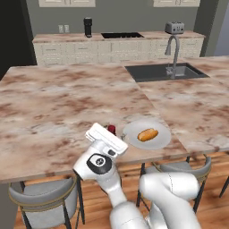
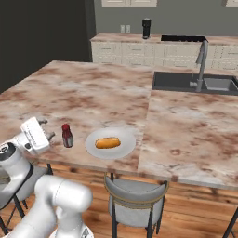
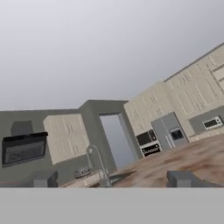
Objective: Move the hot dog bun to the plate on the dining table and place the condiment next to that plate. Then navigate to the fridge and take the sausage and place it on the plate as well.
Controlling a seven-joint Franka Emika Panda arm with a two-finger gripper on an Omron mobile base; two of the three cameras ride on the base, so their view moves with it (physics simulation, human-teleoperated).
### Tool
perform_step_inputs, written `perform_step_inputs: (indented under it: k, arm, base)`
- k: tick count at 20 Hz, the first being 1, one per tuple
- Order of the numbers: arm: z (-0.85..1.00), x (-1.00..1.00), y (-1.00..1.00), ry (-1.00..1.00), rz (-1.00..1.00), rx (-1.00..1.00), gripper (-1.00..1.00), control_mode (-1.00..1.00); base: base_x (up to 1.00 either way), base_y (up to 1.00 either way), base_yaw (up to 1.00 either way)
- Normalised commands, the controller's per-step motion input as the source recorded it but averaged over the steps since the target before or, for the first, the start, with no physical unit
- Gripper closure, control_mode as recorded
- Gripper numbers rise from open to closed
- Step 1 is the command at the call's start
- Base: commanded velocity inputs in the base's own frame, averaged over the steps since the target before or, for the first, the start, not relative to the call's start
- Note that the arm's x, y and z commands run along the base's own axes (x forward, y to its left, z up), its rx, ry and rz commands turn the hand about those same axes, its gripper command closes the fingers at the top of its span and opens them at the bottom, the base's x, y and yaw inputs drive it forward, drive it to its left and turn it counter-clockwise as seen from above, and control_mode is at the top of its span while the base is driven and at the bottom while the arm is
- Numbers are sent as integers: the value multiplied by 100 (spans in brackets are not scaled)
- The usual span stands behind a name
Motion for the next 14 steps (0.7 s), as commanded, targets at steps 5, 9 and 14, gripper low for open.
perform_step_inputs:
  k: [5,9,14]
  arm:
    - [98,-50,-32,4,-11,0,-100,-100]
    - [99,-48,-41,13,-11,0,-100,-100]
    - [96,-40,-59,22,-10,1,-100,-100]
  base:
    - [0,0,0]
    - [0,0,0]
    - [0,0,0]
